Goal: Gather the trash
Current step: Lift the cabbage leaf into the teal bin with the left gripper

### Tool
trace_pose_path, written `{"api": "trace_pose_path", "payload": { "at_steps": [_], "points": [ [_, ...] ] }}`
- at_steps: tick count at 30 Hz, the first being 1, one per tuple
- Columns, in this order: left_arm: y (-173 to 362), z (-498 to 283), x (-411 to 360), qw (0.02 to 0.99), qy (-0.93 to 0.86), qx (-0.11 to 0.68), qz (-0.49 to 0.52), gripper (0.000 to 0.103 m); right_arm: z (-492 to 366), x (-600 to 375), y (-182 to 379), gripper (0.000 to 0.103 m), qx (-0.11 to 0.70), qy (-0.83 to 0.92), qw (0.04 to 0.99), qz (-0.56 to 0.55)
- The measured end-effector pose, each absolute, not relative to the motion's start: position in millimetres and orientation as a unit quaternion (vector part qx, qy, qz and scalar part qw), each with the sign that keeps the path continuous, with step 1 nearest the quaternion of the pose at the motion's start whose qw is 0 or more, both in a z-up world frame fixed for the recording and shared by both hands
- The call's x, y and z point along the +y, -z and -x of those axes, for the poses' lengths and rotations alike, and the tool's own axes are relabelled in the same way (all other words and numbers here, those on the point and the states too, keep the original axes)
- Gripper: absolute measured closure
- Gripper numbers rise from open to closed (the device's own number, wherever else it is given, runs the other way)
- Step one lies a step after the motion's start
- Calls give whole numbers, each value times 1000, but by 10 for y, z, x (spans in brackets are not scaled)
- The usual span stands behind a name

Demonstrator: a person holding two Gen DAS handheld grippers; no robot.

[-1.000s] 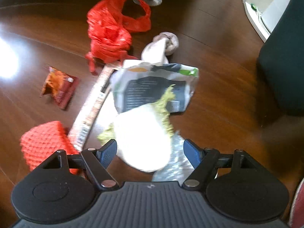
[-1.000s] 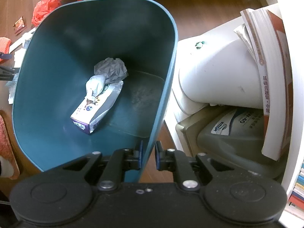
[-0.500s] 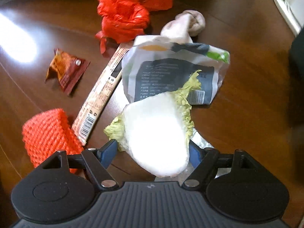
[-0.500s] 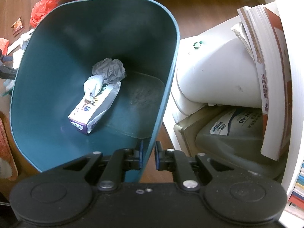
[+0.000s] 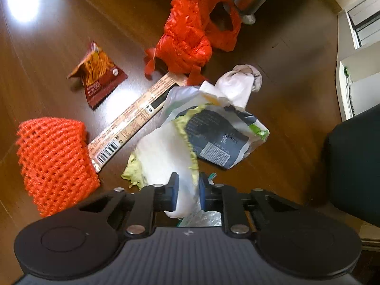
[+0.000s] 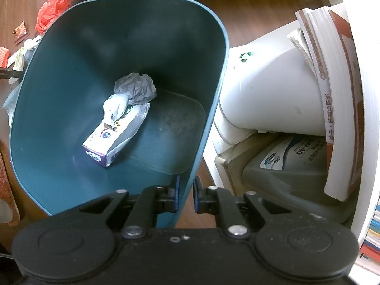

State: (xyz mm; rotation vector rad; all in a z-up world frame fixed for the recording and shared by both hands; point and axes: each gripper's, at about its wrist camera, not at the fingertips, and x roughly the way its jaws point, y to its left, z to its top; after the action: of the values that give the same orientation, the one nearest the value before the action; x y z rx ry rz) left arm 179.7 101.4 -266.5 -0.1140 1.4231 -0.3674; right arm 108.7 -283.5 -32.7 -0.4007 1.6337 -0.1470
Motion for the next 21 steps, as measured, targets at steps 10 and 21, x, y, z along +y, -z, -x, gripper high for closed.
{"api": "trace_pose_path", "payload": {
  "at_steps": [10,21],
  "points": [
    [2377,-1760,1046,761,159,629,10,98,-1125,-2821,271,92,709,64,677,184],
    [1470,-1648,812,796,230,560,-20,98,-1214,-2873,269,94,698,66,685,198]
  ]
}}
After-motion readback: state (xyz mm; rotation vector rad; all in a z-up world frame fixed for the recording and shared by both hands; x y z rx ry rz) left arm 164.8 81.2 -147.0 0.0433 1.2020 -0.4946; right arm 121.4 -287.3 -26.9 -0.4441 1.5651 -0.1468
